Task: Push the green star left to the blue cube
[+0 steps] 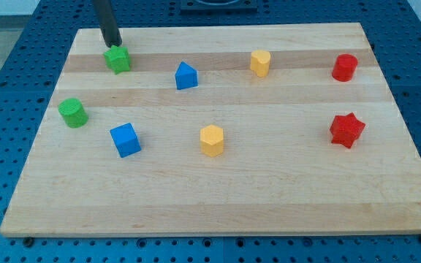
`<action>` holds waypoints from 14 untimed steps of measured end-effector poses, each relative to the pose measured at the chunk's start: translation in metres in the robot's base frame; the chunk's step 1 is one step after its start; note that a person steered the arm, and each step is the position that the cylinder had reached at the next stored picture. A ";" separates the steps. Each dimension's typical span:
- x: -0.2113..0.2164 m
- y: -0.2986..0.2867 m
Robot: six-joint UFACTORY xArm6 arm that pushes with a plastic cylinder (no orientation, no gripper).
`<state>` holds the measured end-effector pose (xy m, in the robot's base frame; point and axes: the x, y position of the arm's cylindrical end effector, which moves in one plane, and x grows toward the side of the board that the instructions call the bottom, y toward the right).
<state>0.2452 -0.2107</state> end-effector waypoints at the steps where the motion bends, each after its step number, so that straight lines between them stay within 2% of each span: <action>1: -0.001 -0.010; 3: 0.047 -0.009; 4: 0.052 -0.008; 5: 0.099 -0.004; 6: 0.119 -0.003; 7: 0.113 -0.003; 8: 0.034 -0.009; 9: -0.014 -0.009; 10: 0.025 0.039; 11: 0.027 0.042; 12: 0.074 0.042; 14: 0.114 0.031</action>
<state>0.3594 -0.1800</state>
